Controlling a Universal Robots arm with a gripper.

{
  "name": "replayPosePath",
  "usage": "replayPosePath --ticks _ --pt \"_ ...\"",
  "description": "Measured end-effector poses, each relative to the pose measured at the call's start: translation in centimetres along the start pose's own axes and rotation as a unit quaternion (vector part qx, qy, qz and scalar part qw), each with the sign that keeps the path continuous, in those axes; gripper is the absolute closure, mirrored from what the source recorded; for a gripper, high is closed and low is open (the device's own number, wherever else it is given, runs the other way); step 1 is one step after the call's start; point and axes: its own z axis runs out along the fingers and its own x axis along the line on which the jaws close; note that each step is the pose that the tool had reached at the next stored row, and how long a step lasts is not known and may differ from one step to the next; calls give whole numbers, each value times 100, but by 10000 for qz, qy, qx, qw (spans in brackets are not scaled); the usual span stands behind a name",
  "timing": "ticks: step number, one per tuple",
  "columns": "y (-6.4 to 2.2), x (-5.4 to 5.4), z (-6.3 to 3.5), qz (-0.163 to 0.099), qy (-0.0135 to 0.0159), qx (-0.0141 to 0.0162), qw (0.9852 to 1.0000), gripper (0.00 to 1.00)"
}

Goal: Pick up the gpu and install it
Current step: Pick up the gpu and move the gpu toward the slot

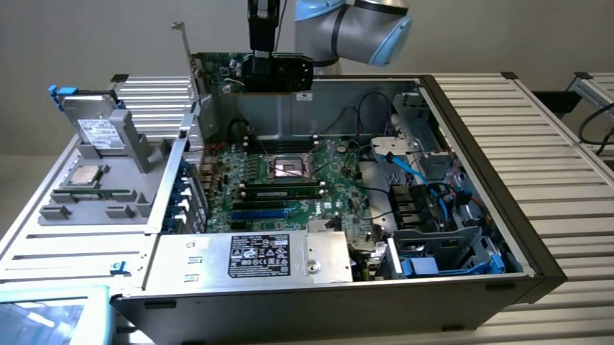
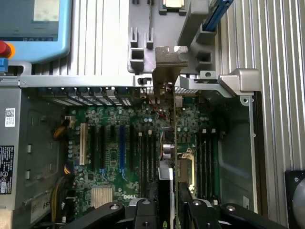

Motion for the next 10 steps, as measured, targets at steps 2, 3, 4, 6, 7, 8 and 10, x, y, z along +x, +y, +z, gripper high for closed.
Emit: replayPosePath --ticks 2,3,4,6,7,8,10 --pt "0 0 0 0 0 0 10000 72" --pt "0 0 0 0 0 0 10000 72" --pt "0 0 0 0 0 0 10000 72" --pt "0 0 0 0 0 0 10000 72" --pt "0 0 0 0 0 0 10000 72" --pt "0 0 0 0 0 0 10000 72" --pt "0 0 0 0 0 0 10000 72"
